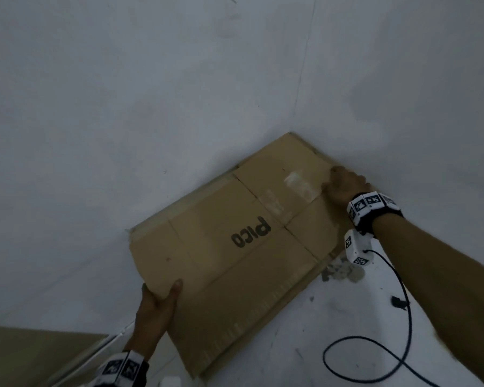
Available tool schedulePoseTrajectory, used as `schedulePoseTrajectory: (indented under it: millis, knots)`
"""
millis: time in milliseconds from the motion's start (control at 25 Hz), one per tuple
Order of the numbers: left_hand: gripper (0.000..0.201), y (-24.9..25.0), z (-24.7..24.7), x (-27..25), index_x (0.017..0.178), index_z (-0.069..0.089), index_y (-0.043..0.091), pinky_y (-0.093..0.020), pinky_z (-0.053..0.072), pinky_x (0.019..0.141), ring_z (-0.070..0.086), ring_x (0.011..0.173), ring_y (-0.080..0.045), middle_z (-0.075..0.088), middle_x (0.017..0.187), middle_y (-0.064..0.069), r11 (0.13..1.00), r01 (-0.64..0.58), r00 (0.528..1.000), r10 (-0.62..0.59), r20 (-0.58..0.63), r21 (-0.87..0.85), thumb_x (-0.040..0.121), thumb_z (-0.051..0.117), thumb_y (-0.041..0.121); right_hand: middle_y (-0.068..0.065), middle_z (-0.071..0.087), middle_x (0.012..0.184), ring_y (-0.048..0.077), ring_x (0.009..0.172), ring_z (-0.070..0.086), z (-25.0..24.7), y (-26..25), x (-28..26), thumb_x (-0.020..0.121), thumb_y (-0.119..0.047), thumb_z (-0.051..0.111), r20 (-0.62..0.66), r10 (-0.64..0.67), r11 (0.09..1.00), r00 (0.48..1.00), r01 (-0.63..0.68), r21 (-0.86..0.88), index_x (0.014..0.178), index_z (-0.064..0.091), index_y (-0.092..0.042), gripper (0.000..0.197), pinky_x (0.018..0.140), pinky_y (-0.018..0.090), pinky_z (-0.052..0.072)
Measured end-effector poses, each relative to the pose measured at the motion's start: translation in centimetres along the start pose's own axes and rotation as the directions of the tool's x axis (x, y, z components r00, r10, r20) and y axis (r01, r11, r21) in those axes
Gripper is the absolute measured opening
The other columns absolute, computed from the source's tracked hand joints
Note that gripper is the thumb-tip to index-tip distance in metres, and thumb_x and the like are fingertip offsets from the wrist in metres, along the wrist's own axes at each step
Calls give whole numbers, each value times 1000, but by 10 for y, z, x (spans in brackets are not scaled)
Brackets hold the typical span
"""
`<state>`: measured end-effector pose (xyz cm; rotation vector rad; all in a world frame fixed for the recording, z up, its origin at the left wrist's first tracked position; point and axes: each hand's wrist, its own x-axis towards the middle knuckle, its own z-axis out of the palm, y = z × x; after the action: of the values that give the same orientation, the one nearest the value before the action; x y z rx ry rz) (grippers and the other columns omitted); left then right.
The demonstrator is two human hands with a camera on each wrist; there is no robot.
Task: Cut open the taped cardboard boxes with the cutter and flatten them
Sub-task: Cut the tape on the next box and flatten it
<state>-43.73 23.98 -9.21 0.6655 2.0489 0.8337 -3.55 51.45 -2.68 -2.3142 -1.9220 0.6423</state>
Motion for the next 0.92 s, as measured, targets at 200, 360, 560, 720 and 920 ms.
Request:
schedulePoseTrajectory:
  millis: [200,360,560,720,920]
  knots:
    - [91,5,12,0,154,29,19,-45,39,111,46,134,-30,47,150,-6,992,0,1000,3,20,-125,81,68,55,12,30,160,34,145,31,36,-16,-34,104,-27,48,57,-375,901,925,349,257,154,30,-21,54,117,47,29]
    - [120,14,8,1,160,-2,22,-54,24,118,8,153,-30,-2,167,-6,981,-60,985,88,-151,184,75,76,55,11,10,166,33,152,11,83,-48,-72,104,-30,43,85,-512,859,855,510,36,157,21,-23,58,119,56,18]
    - [72,27,12,21,158,11,39,-60,1,119,-10,153,-27,-7,167,-2,608,-497,854,470,223,620,97,47,53,3,-10,167,27,154,-4,102,-74,-80,103,-42,32,245,-477,841,844,519,-153,160,0,-21,69,119,60,7]
    - [77,38,29,26,155,-9,43,-57,-13,118,-27,149,-26,-28,162,-1,547,-403,915,222,337,734,92,22,73,-1,-10,167,28,153,-2,99,-82,-55,94,-59,34,340,-421,817,841,514,-260,158,-6,-25,84,115,63,12]
    - [78,45,30,34,153,-16,45,-60,-10,118,-29,148,-28,-33,160,-1,517,-379,919,116,376,767,92,22,74,-4,-8,167,28,153,0,102,-89,-41,89,-67,42,345,-373,827,861,478,-298,158,-12,-28,95,116,61,9]
